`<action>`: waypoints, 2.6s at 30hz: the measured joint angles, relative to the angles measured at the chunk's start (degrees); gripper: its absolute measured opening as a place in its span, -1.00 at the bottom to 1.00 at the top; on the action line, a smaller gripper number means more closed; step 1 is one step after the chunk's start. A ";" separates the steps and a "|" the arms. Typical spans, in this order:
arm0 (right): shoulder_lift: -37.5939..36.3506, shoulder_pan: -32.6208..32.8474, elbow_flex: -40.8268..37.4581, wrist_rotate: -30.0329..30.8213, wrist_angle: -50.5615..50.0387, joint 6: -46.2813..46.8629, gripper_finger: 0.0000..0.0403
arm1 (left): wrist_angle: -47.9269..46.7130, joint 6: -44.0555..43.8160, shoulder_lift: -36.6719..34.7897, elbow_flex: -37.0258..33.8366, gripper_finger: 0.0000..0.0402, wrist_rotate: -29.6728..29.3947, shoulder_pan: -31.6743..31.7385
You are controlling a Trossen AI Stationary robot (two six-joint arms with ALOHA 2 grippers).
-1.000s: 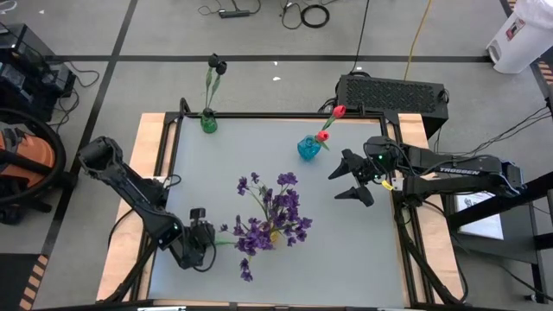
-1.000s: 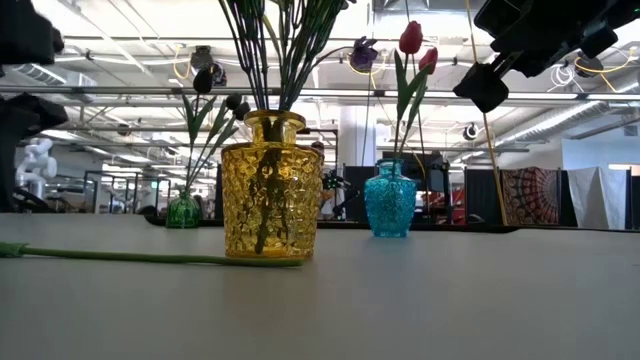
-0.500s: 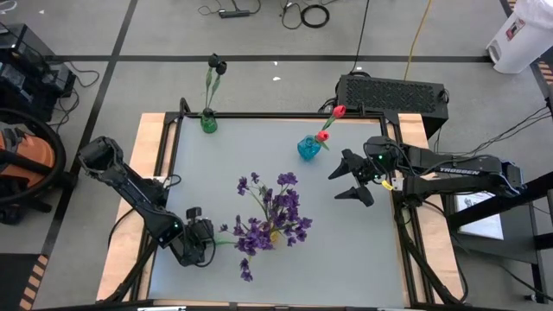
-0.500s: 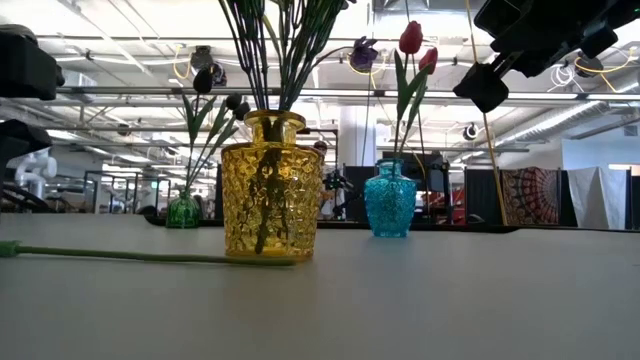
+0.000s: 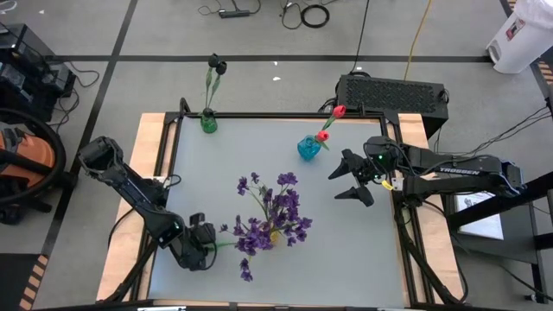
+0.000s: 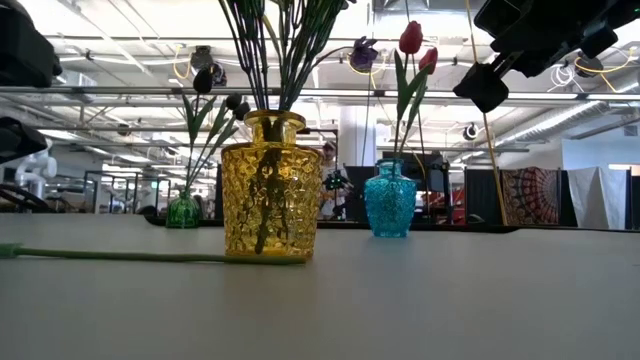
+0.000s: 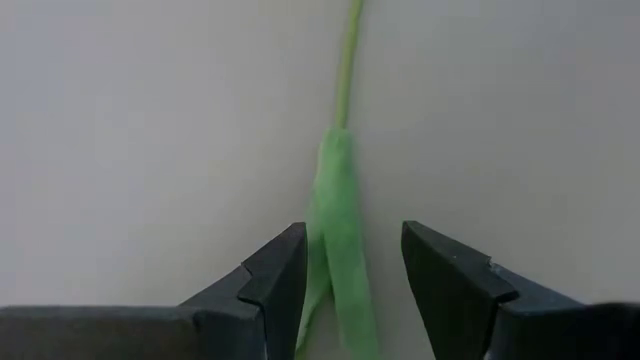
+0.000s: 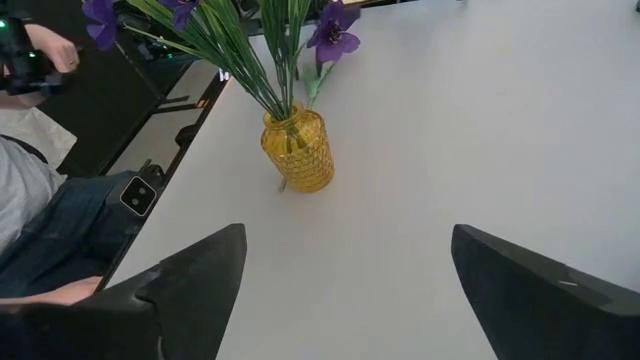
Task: Sort flowers into vase by color
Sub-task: Put the pink flower into the blue vase
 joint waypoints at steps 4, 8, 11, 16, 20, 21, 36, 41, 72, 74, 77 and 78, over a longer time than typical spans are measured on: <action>0.00 0.02 0.00 0.00 0.00 0.00 0.71 | 0.49 -0.02 0.00 0.00 -0.15 -0.04 0.00; -0.01 0.01 0.00 0.00 0.00 0.00 0.71 | 0.48 0.00 0.00 0.00 -0.15 -0.50 0.00; 0.00 0.01 0.00 0.00 0.00 0.00 0.71 | 0.46 0.05 0.00 0.00 -0.15 -2.36 0.00; 0.00 0.02 0.00 0.00 -0.01 -0.01 0.71 | 0.43 0.00 0.00 0.00 -0.15 -3.21 0.00; 0.00 0.02 0.00 0.00 0.00 0.00 0.71 | 0.44 -0.02 0.00 0.00 -0.15 -2.83 0.00; 0.00 0.02 0.00 0.00 0.00 -0.01 0.71 | 0.43 -0.03 0.00 0.00 -0.15 -2.26 0.00; 0.00 0.02 0.00 -0.01 0.00 0.00 0.71 | -2.06 -0.15 0.00 -1.53 -0.15 -1.18 -0.98; -0.01 0.01 0.00 0.00 -0.01 0.00 0.71 | -2.01 -1.53 0.02 -2.34 -0.15 -0.92 -0.98; 0.00 0.02 0.00 0.00 0.00 0.00 0.71 | -0.97 -0.02 -0.01 -2.29 -0.94 2.71 -0.96; 0.00 0.02 0.00 -0.02 0.00 0.00 0.71 | -0.91 1.37 -0.02 -2.27 -0.94 3.64 -0.96; 0.00 0.01 0.00 -0.01 -0.01 -0.01 0.71 | -0.86 3.34 -0.04 -1.93 -0.94 6.26 -0.96; 0.00 0.00 0.00 0.00 0.00 0.00 0.71 | -0.91 4.20 -0.04 -1.68 -0.94 7.37 -0.96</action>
